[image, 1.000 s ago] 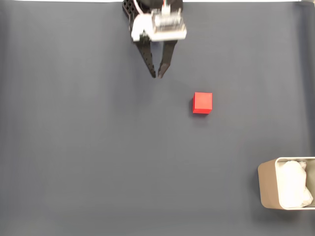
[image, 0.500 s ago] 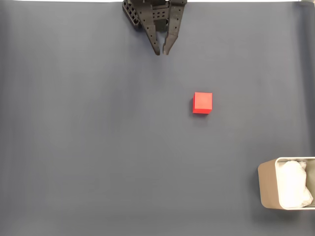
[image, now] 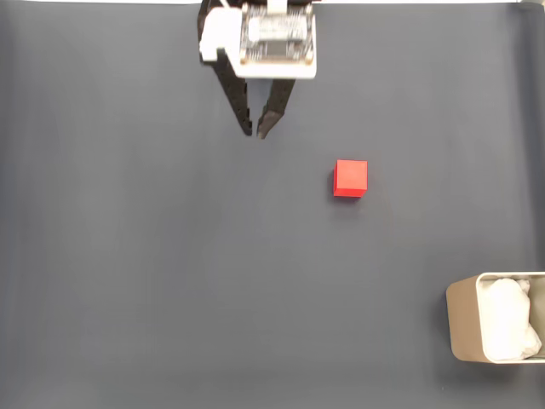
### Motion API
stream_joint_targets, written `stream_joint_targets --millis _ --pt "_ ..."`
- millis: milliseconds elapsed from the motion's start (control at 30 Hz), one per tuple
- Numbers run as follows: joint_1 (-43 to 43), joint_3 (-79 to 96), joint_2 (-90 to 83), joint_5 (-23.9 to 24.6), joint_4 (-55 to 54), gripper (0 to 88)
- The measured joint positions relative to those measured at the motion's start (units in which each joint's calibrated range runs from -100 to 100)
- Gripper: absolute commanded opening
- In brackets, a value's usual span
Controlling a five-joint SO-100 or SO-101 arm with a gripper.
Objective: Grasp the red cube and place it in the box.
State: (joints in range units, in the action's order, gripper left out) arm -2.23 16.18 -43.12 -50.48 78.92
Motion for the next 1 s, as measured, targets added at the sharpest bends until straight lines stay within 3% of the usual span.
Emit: stream_joint_targets --millis 333,1000 --pt "1.19 -0.09 5.99 -2.83 -6.21 0.0" --pt "16.17 6.06 4.78 -4.05 -7.24 0.0"
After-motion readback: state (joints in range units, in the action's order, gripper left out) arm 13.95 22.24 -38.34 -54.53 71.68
